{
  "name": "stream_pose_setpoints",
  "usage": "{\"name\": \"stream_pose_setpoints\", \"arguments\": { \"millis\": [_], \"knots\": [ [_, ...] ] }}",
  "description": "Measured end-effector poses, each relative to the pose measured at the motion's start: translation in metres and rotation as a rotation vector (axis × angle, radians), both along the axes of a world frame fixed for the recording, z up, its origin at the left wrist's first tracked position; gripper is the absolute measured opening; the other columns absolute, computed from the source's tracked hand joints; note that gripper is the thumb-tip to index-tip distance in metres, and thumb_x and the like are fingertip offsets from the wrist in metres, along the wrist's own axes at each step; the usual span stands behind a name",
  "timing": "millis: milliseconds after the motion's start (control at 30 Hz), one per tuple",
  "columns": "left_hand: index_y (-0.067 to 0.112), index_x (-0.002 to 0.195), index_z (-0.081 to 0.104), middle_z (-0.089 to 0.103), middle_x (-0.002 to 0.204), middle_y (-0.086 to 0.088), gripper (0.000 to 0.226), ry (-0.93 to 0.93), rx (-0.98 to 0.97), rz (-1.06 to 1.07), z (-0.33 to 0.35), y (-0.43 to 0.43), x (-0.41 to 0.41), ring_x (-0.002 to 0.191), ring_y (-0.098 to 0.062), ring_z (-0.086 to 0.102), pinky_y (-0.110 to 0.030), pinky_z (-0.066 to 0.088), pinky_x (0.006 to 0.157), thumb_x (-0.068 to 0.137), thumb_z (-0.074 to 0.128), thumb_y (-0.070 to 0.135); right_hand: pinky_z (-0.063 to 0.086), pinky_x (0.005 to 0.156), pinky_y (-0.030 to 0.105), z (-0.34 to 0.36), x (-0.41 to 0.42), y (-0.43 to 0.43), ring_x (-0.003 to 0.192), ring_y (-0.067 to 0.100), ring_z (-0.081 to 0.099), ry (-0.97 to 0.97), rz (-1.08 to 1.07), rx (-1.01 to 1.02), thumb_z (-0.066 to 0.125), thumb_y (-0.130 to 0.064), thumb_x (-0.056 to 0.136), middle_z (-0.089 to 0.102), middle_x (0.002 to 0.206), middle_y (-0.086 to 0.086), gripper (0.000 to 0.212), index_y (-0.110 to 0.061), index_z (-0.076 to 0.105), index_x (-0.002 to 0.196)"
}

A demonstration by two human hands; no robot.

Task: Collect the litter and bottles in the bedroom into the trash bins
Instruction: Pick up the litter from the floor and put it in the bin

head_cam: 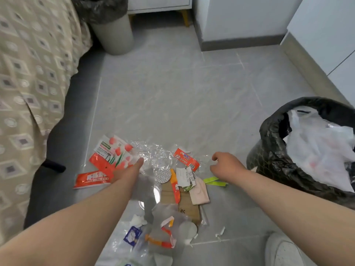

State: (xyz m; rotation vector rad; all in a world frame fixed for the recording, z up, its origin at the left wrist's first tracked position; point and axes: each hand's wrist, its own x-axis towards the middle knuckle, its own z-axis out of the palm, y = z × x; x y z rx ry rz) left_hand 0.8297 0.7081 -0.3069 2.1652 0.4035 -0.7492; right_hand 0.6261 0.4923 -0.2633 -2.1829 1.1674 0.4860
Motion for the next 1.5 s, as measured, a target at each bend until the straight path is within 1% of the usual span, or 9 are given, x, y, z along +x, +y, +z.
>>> {"name": "stream_pose_setpoints", "arguments": {
  "millis": [167, 333, 600, 733, 800, 900, 1033, 1200, 1500],
  "knots": [
    [0.017, 0.149, 0.014, 0.036, 0.149, -0.014, 0.13, 0.227, 0.116, -0.027, -0.037, -0.031, 0.004, 0.131, -0.046, 0.038, -0.059, 0.033, 0.105, 0.047, 0.078, 0.068, 0.042, 0.098, 0.036, -0.041, -0.01, 0.03, 0.125, 0.033, 0.047, 0.167, -0.096, 0.113, 0.057, -0.067, 0.074, 0.043, 0.139, 0.016, 0.084, -0.014, 0.042, 0.138],
    [0.004, 0.14, 0.027, 0.048, 0.135, -0.02, 0.101, 0.142, 0.134, 0.008, -0.058, -0.029, 0.009, 0.119, -0.04, 0.051, -0.05, 0.046, 0.1, 0.061, 0.086, 0.029, 0.043, 0.091, 0.036, -0.056, 0.0, 0.069, 0.121, 0.032, 0.048, 0.197, -0.107, 0.1, 0.06, -0.076, 0.064, 0.046, 0.128, 0.013, 0.089, -0.018, 0.042, 0.129],
    [0.005, 0.117, 0.057, 0.064, 0.114, -0.022, 0.044, 0.103, 0.127, -0.107, -0.075, -0.015, 0.022, 0.105, -0.04, 0.062, -0.052, 0.052, 0.093, 0.074, 0.062, 0.016, 0.048, 0.072, 0.03, -0.064, 0.009, 0.082, 0.106, 0.027, 0.06, 0.003, -0.406, 0.227, 0.077, -0.035, 0.074, 0.059, 0.12, 0.009, 0.056, -0.013, 0.045, 0.114],
    [0.006, 0.085, 0.056, 0.058, 0.077, -0.012, 0.011, -0.107, 0.125, -0.215, -0.037, -0.016, 0.01, 0.077, -0.033, 0.058, -0.034, 0.047, 0.064, 0.082, 0.054, 0.017, 0.045, 0.07, 0.029, -0.062, 0.004, 0.073, 0.087, 0.023, 0.057, -0.082, -0.447, 0.287, 0.069, -0.019, 0.08, 0.06, 0.1, 0.008, 0.025, -0.012, 0.053, 0.097],
    [0.008, 0.076, 0.05, 0.052, 0.074, -0.009, 0.015, -0.262, 0.127, -0.224, -0.022, -0.013, 0.01, 0.073, -0.03, 0.053, -0.034, 0.041, 0.062, 0.083, 0.054, 0.021, 0.047, 0.071, 0.031, -0.059, 0.002, 0.065, 0.082, 0.024, 0.057, -0.129, -0.441, 0.302, 0.065, -0.013, 0.08, 0.059, 0.089, 0.007, 0.015, -0.007, 0.058, 0.093],
    [0.009, 0.102, 0.053, 0.053, 0.108, -0.014, 0.045, -0.482, 0.298, -0.241, -0.018, -0.005, 0.024, 0.104, -0.037, 0.052, -0.043, 0.043, 0.09, 0.076, 0.066, 0.044, 0.041, 0.058, 0.027, -0.052, 0.0, 0.055, 0.066, 0.018, 0.053, -0.218, -0.445, 0.34, 0.062, -0.003, 0.079, 0.055, 0.072, 0.004, 0.007, -0.009, 0.059, 0.078],
    [0.016, 0.138, 0.031, 0.036, 0.142, -0.013, 0.101, -0.292, 0.357, -0.373, -0.023, 0.006, 0.049, 0.13, -0.035, 0.04, -0.048, 0.038, 0.106, 0.059, 0.073, 0.063, 0.04, 0.056, 0.028, -0.049, -0.005, 0.047, 0.063, 0.02, 0.052, -0.242, -0.482, 0.375, 0.061, 0.002, 0.078, 0.055, 0.071, 0.007, 0.015, -0.012, 0.057, 0.073],
    [0.014, 0.1, 0.051, 0.061, 0.094, -0.008, 0.025, -0.272, 0.276, -0.52, -0.021, 0.01, 0.058, 0.09, -0.031, 0.059, -0.034, 0.045, 0.076, 0.091, 0.052, 0.037, 0.04, 0.061, 0.031, -0.048, 0.0, 0.044, 0.066, 0.025, 0.052, -0.276, -0.519, 0.388, 0.062, 0.002, 0.076, 0.055, 0.074, 0.011, 0.007, -0.004, 0.059, 0.078],
    [0.014, 0.114, 0.061, 0.065, 0.106, -0.014, 0.032, -0.483, 0.277, -0.484, 0.068, 0.02, 0.084, 0.089, -0.033, 0.055, -0.034, 0.044, 0.076, 0.088, 0.042, 0.013, 0.033, 0.047, 0.023, 0.033, 0.033, 0.027, 0.056, 0.017, 0.045, -0.406, -0.387, 0.334, 0.063, 0.001, 0.077, 0.048, 0.064, 0.004, 0.022, -0.011, 0.049, 0.066]
  ]
}}
